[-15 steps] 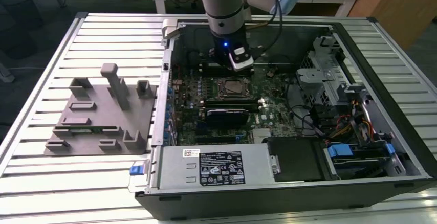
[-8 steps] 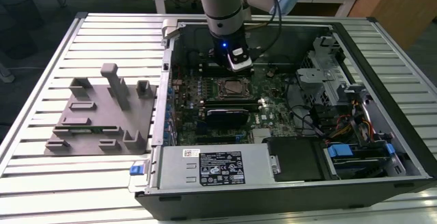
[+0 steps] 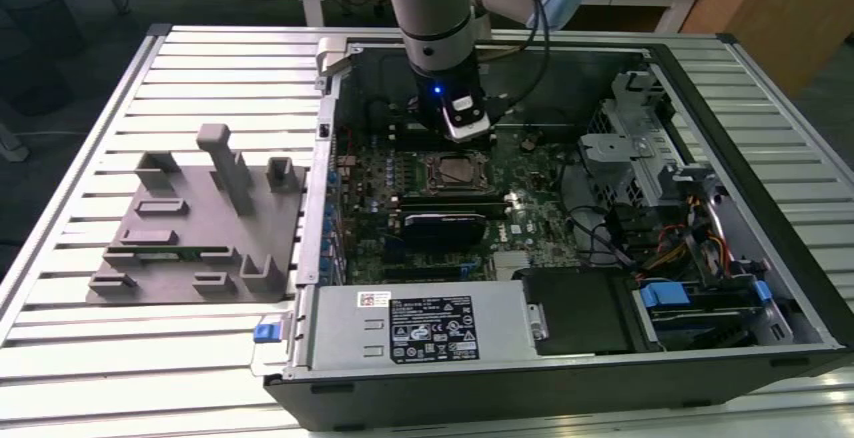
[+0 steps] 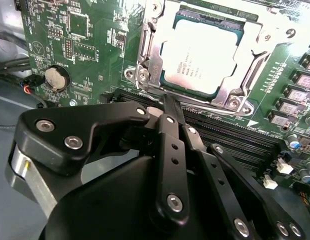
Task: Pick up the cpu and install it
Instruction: 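Install the first cpu locking lever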
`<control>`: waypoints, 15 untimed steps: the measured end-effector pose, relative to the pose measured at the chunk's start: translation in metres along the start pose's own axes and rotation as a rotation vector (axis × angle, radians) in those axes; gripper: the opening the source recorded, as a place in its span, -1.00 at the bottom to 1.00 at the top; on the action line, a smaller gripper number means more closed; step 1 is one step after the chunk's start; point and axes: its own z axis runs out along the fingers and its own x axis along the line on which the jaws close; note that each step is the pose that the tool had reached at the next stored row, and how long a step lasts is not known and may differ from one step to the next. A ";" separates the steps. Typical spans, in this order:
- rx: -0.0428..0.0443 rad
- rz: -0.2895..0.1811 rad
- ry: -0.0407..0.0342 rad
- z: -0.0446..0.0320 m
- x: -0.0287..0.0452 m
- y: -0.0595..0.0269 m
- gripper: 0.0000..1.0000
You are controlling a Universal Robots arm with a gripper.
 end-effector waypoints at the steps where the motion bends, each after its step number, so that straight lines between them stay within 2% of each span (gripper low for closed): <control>1: 0.0009 0.002 -0.0013 0.0002 0.0000 -0.0001 -0.79; 5: 0.0049 0.010 -0.0060 0.0010 0.0001 -0.0001 -0.79; 11: 0.0050 0.011 -0.0063 0.0010 0.0002 -0.0001 -0.79; 15: 0.0015 0.012 -0.0051 -0.0040 -0.0009 0.0008 -0.79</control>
